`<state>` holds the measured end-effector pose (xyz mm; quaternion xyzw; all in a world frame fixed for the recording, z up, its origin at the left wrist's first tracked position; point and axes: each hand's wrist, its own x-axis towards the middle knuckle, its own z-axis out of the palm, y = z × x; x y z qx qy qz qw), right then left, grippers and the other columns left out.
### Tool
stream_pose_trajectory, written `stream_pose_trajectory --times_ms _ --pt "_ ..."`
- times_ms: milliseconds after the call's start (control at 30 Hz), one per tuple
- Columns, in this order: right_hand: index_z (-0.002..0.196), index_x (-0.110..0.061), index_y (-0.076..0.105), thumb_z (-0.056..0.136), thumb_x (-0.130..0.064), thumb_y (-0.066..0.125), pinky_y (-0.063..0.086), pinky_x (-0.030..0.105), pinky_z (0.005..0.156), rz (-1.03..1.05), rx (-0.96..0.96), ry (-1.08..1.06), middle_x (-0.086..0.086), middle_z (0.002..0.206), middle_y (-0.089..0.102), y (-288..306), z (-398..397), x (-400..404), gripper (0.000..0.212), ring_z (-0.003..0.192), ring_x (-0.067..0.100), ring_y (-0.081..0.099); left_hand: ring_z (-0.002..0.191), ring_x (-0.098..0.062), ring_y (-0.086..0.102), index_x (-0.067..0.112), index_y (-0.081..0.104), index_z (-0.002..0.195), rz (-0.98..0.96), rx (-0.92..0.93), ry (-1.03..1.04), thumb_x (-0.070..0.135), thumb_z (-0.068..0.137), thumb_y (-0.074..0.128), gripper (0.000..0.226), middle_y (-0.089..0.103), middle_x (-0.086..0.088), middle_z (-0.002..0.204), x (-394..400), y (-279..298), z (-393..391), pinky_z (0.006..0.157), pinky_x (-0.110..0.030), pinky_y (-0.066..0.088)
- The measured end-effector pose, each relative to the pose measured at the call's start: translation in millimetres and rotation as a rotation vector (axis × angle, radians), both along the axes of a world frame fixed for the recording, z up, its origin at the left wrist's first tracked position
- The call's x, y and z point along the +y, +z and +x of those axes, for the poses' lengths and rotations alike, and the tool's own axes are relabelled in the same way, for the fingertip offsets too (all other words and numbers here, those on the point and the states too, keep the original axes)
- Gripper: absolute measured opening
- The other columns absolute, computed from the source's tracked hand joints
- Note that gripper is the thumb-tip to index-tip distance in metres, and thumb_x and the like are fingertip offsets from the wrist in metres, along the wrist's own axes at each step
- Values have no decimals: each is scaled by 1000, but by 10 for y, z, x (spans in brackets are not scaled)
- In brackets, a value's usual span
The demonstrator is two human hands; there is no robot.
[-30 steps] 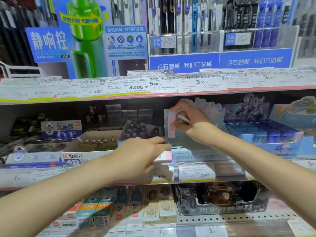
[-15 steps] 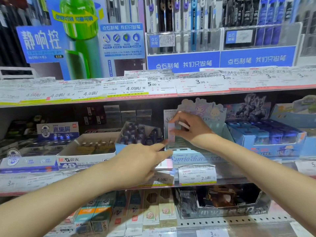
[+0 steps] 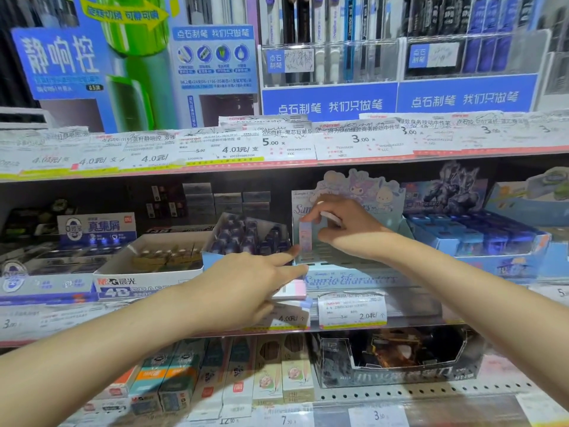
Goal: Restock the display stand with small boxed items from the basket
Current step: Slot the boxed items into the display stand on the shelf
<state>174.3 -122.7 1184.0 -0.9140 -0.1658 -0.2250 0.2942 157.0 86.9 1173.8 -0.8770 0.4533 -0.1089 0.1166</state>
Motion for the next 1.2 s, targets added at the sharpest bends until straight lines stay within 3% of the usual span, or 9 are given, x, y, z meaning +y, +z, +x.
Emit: stream_pose_trajectory --times_ms 200,333,433,567,633,733,967,1067,1200 --pt "109 -8 54 69 -14 35 26 18 43 683 556 313 4 90 54 194 -279 -9 44 57 12 36 111 -22 57 34 36 140 -258 71 -85 16 81 48 62 38 9 147 51 -3 21 85 -36 49" --pt "105 -1 57 89 -21 18 35 16 43 768 743 446 -3 64 61 191 -441 -36 47 48 7 44 78 -12 58 20 60 94 -612 150 -187 20 78 50 19 64 4 90 47 18 22 68 -34 48" --pt "89 -6 69 84 -21 39 36 19 52 749 705 505 4 76 53 138 -491 21 33 57 9 45 54 -5 45 22 55 74 -803 322 -170 16 86 57 14 55 9 60 -34 72 -59 53 -18 33" --pt "97 -15 60 82 -27 51 34 28 59 551 615 408 9 79 43 55 -528 58 22 68 15 41 49 4 43 28 56 68 -1020 548 -134 21 87 62 21 48 18 50 -102 116 -166 50 -8 33" --pt "103 -13 51 81 -30 54 29 34 59 468 579 353 6 77 47 46 -554 60 28 66 17 42 52 3 46 15 58 74 -1033 526 -159 23 86 64 15 51 15 56 -110 122 -204 52 -8 35" --pt "111 -2 43 87 -28 56 29 27 48 387 577 357 4 74 50 46 -579 78 38 56 11 46 55 2 47 28 57 80 -986 499 -203 19 83 68 15 57 18 63 -115 118 -216 55 -9 36" --pt "100 -7 50 82 -24 52 45 15 52 575 710 526 6 75 61 186 -614 160 24 61 13 54 48 6 49 34 53 70 -935 440 -187 7 86 63 33 57 26 52 -125 155 -229 48 -6 32" --pt "104 -6 53 81 -13 65 52 18 63 557 581 455 4 87 66 209 -640 115 27 72 13 66 47 -1 40 18 59 67 -1055 449 -87 20 85 65 19 50 13 52 -111 111 -182 46 -10 29" --pt "92 -8 59 77 1 65 51 15 56 624 328 313 2 76 69 116 -593 116 19 64 11 68 46 -4 32 -1 50 66 -1141 491 2 26 83 67 36 37 -2 59 -93 92 -132 43 -12 26"
